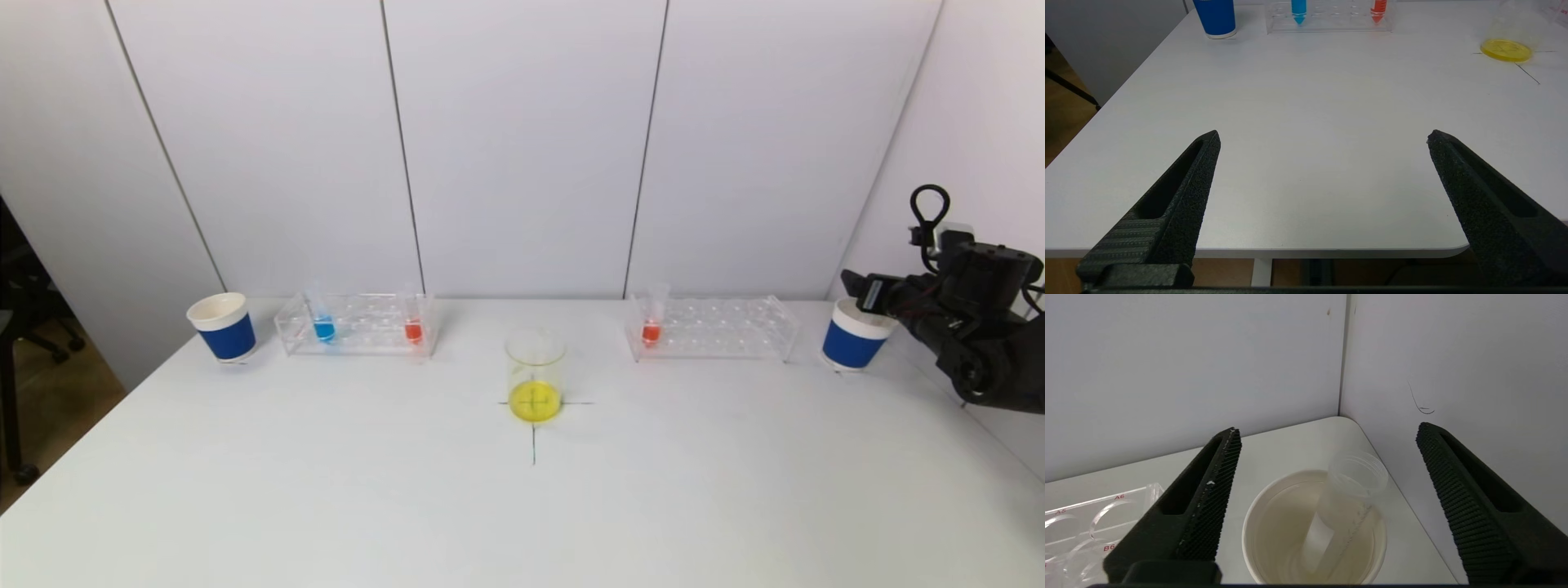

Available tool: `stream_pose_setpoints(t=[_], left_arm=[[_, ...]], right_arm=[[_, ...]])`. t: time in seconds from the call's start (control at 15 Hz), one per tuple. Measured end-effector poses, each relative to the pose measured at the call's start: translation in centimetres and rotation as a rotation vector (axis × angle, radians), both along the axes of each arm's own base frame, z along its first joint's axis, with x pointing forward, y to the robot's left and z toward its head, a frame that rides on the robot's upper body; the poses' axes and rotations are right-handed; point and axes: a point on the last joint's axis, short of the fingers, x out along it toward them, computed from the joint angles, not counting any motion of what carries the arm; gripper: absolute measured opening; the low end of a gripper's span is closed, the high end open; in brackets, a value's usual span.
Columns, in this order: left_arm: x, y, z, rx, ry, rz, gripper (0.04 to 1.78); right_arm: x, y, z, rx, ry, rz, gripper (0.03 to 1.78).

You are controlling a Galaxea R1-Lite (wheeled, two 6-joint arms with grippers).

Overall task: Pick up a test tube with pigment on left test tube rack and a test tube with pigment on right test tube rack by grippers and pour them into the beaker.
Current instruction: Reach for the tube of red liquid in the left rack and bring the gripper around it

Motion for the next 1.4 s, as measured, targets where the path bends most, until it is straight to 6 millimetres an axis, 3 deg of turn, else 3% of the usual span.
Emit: stream_pose_setpoints(t=[0.2,0.67,1.07,1.4], left_arm=[[0.0,0.0,0.0,0.0,-0.001,0.0,1.77],[0.0,0.0,0.0,0.0,0.0,0.0,1.77],[0.0,0.0,0.0,0.0,0.0,0.0,1.77],[0.0,0.0,0.0,0.0,0.0,0.0,1.77]], right_arm=[[-0.1,0.0,0.0,0.001,0.003,-0.001,1.77],[-0.4,0.2,0.8,-0.011,-0.044,0.007,1.77],[-2.4,1.8,4.8,-0.026,-0.11,0.057,1.77],[-5.1,5.2,8.7,-0.036,-0.185,0.129,1.77]])
